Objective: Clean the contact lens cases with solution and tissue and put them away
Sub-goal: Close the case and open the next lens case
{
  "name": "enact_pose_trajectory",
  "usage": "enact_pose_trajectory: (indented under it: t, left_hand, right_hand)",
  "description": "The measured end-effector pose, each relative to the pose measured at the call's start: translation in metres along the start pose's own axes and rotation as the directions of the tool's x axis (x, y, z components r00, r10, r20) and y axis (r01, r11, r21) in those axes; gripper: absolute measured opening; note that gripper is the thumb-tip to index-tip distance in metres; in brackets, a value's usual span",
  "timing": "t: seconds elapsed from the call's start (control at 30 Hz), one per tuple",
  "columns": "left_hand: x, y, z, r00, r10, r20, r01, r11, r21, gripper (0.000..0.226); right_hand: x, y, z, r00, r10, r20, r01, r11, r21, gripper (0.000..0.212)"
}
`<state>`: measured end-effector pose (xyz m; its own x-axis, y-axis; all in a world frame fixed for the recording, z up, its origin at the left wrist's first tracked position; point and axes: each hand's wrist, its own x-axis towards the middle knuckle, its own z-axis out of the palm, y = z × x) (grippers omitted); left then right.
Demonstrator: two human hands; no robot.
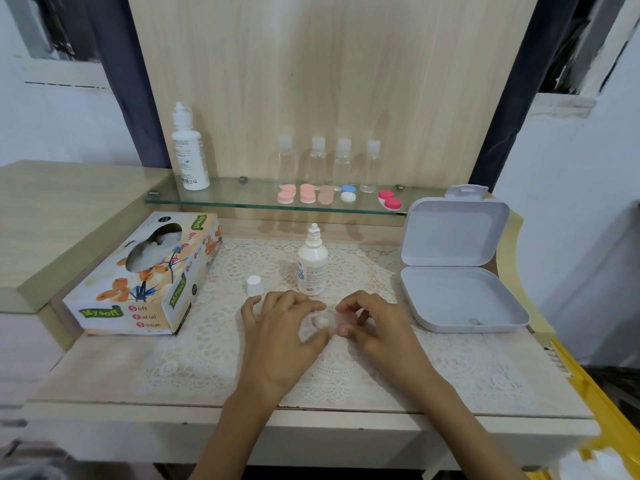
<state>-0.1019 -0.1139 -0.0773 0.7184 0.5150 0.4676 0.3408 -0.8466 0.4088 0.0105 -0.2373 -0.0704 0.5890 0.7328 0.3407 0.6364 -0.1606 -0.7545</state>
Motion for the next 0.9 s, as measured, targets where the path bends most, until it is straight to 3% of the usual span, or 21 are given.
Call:
enact_pose_trajectory:
  t: [0.37,0.7,0.9]
  left_hand:
    - [0.001,-0.001,0.0017,1.0,-0.001,-0.003,0.001,1.0,0.025,0.049]
    - [0.0009,-0.0014,0.0014,1.0,-0.002,-0.008,0.002,0.999,0.032,0.045]
    - [0.0009,-0.0011,0.0023,1.0,0.002,-0.003,-0.001,0.999,0.045,0.053]
  right_hand:
    - [0.0051,0.0021,-0.0009,0.996,-0.04,-0.079,0.029,0.99,-0.138,0.032]
    - [0.0061,0.0044,-0.001,0.995,-0.097,-0.03,0.091,0.983,-0.159,0.02]
    - [0.007,0.0041,-0.001,0.998,-0.066,0.004,0.066,0.988,-0.138,0.023]
